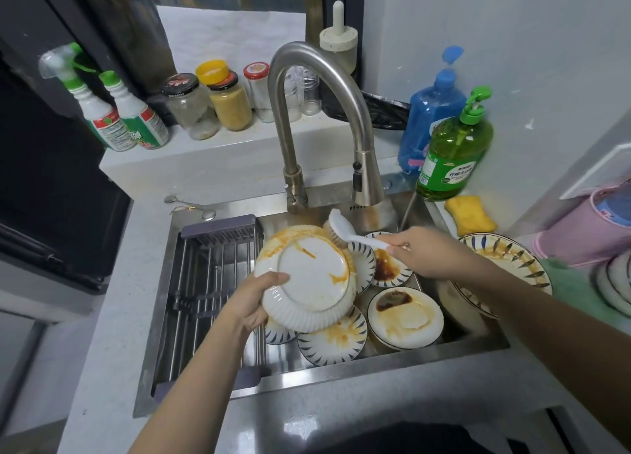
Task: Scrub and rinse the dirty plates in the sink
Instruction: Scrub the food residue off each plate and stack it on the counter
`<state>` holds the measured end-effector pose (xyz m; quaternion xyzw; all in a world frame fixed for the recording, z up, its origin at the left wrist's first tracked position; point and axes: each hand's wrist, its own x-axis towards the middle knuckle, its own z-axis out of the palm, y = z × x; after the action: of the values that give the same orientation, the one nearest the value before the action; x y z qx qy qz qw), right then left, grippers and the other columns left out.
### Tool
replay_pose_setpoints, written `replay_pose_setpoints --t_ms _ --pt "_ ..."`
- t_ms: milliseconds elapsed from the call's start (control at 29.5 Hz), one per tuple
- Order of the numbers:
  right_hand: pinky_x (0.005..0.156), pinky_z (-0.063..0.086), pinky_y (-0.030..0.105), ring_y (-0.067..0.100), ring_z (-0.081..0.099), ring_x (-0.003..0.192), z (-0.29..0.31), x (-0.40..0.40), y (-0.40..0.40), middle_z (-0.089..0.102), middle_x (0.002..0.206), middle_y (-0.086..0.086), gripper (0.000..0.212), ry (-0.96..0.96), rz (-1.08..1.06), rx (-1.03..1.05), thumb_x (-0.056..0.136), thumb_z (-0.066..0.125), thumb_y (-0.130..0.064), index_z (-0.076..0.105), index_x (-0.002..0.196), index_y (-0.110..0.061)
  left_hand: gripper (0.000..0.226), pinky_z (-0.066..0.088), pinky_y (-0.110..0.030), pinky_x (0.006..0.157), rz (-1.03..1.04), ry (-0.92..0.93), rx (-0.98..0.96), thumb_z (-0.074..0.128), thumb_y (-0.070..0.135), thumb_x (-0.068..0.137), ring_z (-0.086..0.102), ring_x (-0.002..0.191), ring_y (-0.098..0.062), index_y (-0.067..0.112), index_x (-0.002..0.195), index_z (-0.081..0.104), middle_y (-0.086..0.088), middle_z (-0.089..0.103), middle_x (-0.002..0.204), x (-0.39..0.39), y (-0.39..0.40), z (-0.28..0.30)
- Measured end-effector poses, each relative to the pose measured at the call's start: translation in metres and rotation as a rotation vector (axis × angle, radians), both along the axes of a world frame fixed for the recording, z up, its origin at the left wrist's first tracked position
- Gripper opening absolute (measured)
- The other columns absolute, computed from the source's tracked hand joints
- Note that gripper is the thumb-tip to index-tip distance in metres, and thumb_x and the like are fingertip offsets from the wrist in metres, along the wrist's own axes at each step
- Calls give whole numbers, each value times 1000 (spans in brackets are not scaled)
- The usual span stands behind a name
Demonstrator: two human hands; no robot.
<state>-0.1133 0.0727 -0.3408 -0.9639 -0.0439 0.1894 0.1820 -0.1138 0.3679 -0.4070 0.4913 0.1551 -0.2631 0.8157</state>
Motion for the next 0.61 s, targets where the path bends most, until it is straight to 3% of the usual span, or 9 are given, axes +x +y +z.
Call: replay_pose_setpoints --t_ms 68,204,373,475,611 --pt "67 53 35 15 63 76 2 0 -4 65 84 -9 38 -6 16 -10 99 41 -35 47 135 -44 54 56 -45 86 13 13 -38 64 -1 66 68 101 -29 -2 120 56 -18 68 113 1 1 1" --pt "71 47 26 9 60 85 12 -22 -16 67 105 -2 38 89 133 -61 100 41 -31 46 136 -41 50 57 -42 83 100 46 -138 56 7 73 67 103 -26 1 122 54 -15 68 116 3 9 -2" --pt "59 42 24 11 58 75 0 -12 -9 61 83 -8 40 -75 73 -97 100 39 -33 42 138 -45 33 59 -40 76 134 60 -136 55 1 82 71 93 -24 2 115 58 -13 73 104 -2 -7 3" --pt "59 41 23 11 58 75 3 -35 -11 63 85 -8 41 -36 133 -83 101 37 -32 38 140 -44 30 56 -50 80 251 97 -160 46 5 90 64 104 -30 4 117 58 -15 71 107 4 -6 2" --pt "47 31 19 5 47 57 7 -30 -12 51 66 -10 42 -122 148 -154 102 35 -33 34 141 -48 26 56 -55 72 296 180 -147 49 6 91 61 104 -33 6 116 57 -16 69 108 5 -14 0"
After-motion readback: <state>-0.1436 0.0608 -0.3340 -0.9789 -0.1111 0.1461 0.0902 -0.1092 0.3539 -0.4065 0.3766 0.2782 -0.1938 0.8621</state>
